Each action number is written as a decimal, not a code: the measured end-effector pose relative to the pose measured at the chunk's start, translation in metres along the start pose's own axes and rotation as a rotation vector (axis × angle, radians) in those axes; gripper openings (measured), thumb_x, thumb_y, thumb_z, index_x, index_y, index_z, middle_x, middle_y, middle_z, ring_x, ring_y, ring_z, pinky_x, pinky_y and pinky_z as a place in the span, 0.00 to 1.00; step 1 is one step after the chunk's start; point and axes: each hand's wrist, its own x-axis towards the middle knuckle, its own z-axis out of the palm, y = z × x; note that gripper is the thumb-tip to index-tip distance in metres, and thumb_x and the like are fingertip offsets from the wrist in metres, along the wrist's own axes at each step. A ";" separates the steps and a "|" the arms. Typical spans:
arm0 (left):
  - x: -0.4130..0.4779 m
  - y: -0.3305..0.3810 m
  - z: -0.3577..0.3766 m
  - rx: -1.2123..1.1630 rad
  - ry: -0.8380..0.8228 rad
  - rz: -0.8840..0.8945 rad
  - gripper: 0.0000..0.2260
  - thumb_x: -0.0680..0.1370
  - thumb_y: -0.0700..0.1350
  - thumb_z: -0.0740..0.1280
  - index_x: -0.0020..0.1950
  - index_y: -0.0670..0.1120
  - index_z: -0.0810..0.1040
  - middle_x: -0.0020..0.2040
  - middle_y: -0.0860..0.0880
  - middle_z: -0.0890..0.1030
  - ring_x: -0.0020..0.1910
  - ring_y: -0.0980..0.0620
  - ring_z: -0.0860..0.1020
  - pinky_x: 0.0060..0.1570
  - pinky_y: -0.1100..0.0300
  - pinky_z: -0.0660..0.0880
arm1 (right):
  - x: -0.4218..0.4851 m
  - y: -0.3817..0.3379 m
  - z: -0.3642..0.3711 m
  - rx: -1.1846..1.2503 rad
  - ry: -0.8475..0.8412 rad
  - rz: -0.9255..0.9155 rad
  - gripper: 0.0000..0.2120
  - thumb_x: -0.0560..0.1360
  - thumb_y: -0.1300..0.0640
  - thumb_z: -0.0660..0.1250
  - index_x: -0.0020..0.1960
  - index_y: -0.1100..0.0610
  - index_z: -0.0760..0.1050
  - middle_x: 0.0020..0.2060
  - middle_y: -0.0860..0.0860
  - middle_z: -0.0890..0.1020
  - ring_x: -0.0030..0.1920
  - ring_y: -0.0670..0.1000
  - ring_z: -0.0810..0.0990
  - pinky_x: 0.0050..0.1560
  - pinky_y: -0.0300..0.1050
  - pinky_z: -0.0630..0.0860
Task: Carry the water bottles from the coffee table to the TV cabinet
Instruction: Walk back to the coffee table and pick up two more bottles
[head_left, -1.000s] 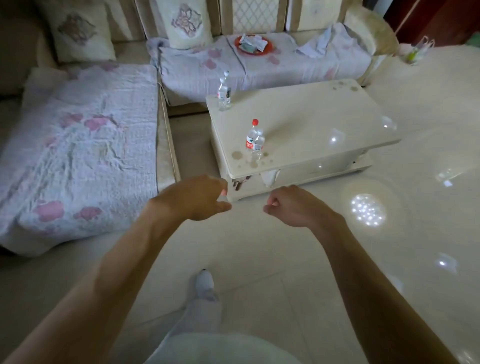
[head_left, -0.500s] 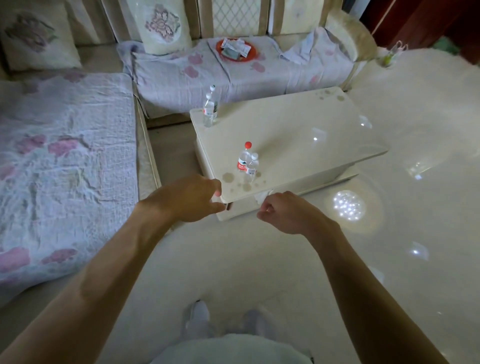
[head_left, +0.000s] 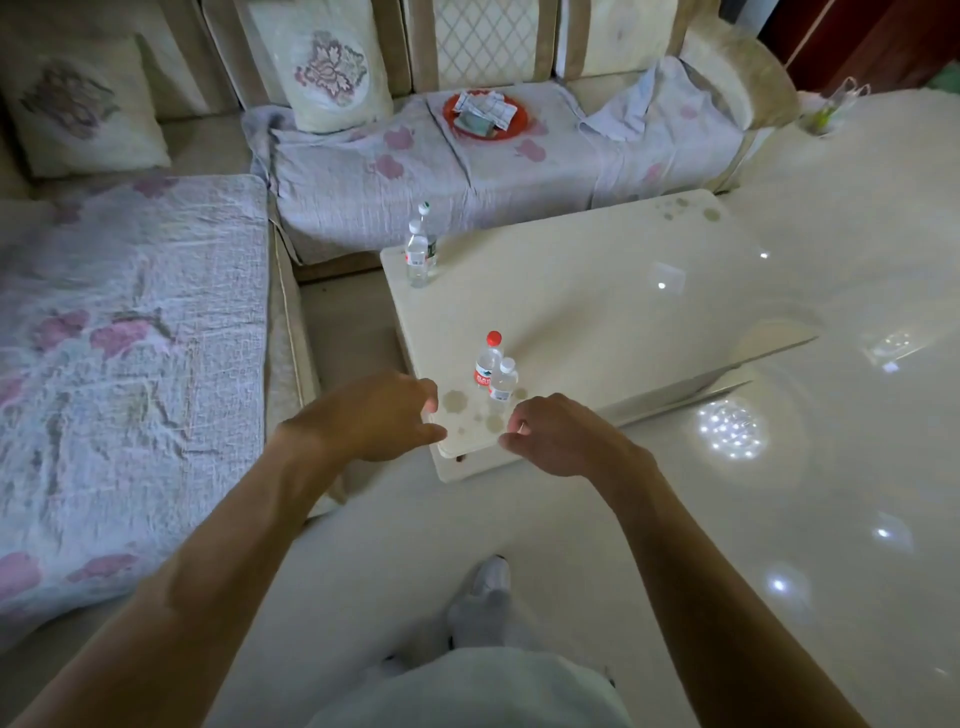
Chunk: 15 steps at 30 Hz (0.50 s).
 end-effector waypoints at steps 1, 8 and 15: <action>0.011 0.005 -0.006 0.001 -0.004 -0.005 0.19 0.78 0.57 0.63 0.64 0.49 0.73 0.59 0.47 0.78 0.56 0.48 0.76 0.56 0.55 0.73 | 0.008 0.008 -0.007 -0.010 -0.005 -0.007 0.16 0.78 0.49 0.62 0.40 0.60 0.76 0.43 0.56 0.81 0.45 0.57 0.79 0.41 0.45 0.73; 0.080 0.031 -0.027 -0.059 0.028 0.009 0.18 0.77 0.57 0.63 0.63 0.49 0.74 0.59 0.48 0.79 0.56 0.49 0.76 0.57 0.55 0.73 | 0.042 0.049 -0.057 0.034 -0.004 -0.023 0.10 0.77 0.51 0.62 0.50 0.58 0.75 0.50 0.58 0.83 0.49 0.59 0.80 0.47 0.46 0.73; 0.133 0.028 -0.038 -0.025 -0.050 0.004 0.19 0.78 0.58 0.61 0.65 0.50 0.71 0.61 0.49 0.77 0.57 0.48 0.76 0.56 0.56 0.72 | 0.086 0.082 -0.065 0.053 -0.010 0.003 0.17 0.76 0.47 0.62 0.41 0.61 0.76 0.45 0.58 0.84 0.46 0.59 0.82 0.49 0.51 0.79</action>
